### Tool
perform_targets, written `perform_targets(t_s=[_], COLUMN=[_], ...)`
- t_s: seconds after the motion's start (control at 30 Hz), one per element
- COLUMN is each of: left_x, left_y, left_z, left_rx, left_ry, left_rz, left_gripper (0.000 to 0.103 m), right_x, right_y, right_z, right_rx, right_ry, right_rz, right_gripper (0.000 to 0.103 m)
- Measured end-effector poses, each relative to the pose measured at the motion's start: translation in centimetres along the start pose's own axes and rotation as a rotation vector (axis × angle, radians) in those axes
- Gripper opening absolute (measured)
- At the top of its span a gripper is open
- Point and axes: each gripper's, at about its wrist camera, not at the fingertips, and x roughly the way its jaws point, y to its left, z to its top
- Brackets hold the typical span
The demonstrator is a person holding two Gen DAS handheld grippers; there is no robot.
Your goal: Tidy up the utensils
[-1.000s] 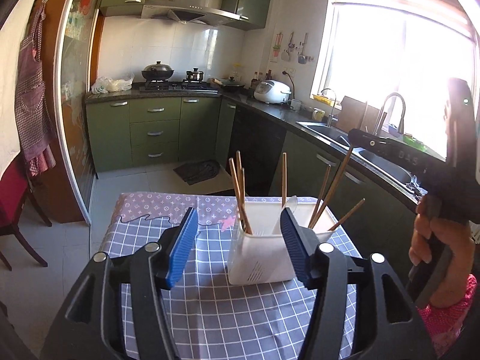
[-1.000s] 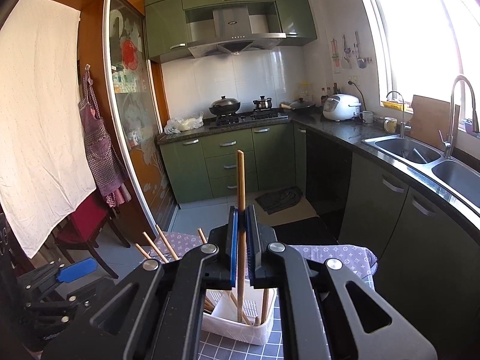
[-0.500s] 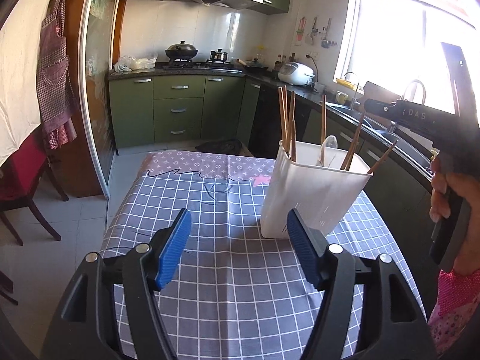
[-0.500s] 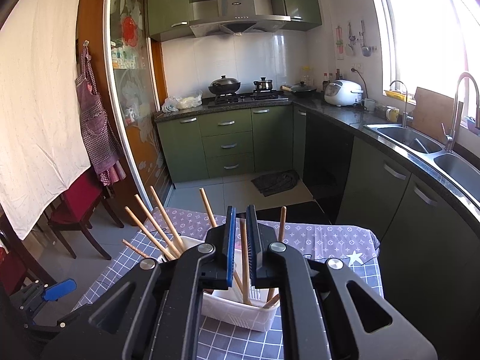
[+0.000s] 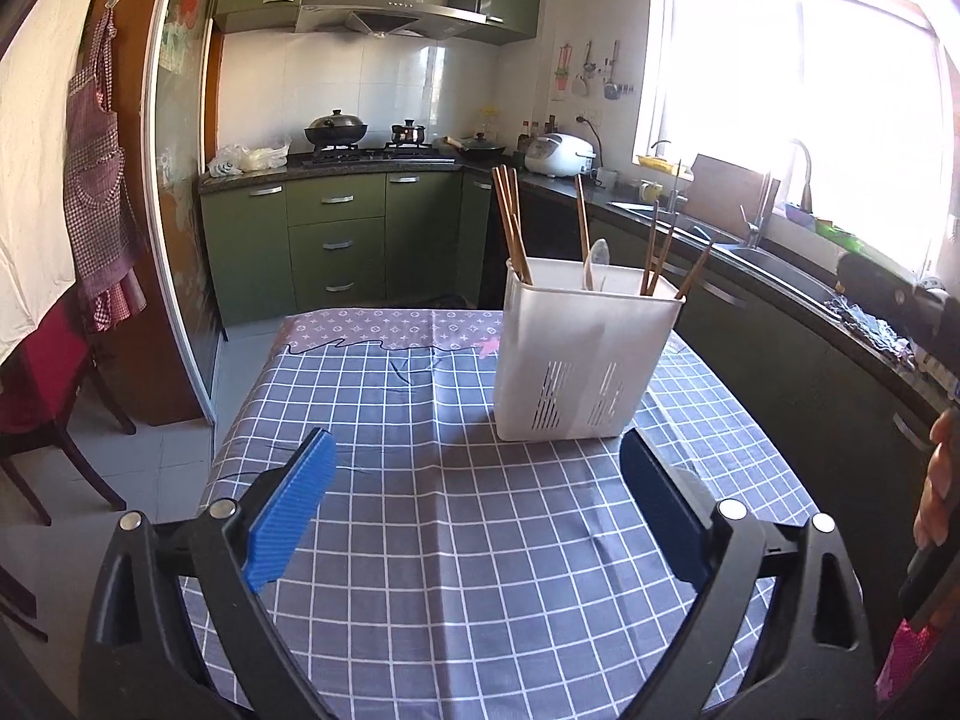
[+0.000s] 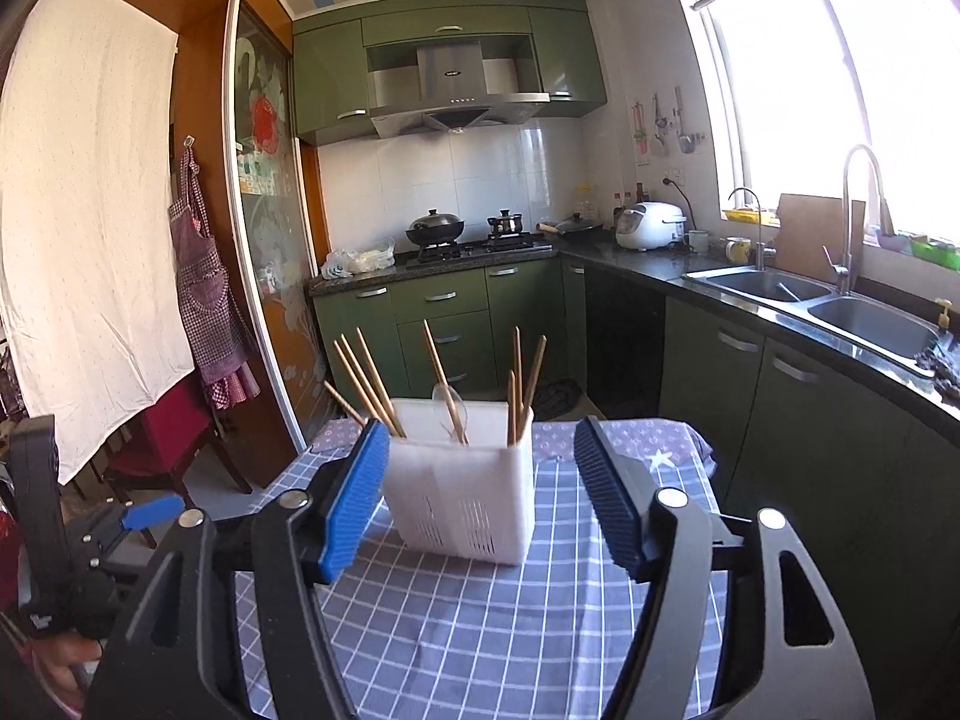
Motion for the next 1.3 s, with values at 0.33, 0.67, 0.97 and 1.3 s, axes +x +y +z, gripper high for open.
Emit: perform_targets(t_s=[0.33,0.67,0.97,1.3], left_x=[-3.9,-6.7,-9.0,-9.7], left_y=[0.1,0.0,0.3,0.1], left_z=[-2.5,-3.2,-3.4,-3.4], left_rx=[-0.010,-0.005,-0.019,-0.015], left_ry=[-0.029,-0.060,-0.086,-0.078], left_rz=[0.019,0.027,0.041,0.065], left_gripper=[0.096,0.096,0.096,0.096], right_x=[-6.8,-10.4,-10.8,-11.1], right_y=[-0.5,1.9,3.7,4.1], right_z=[-5.9,-5.8,-5.6,-5.9], right_rx=[0.007,-0.057,-0.102,-0.100], right_ry=[-0.015,-0.074,-0.055,-0.048], right_rz=[-0.006,-0.064,-0.056,-0.040], right_gripper=[0.098,0.098,0.098,0.098])
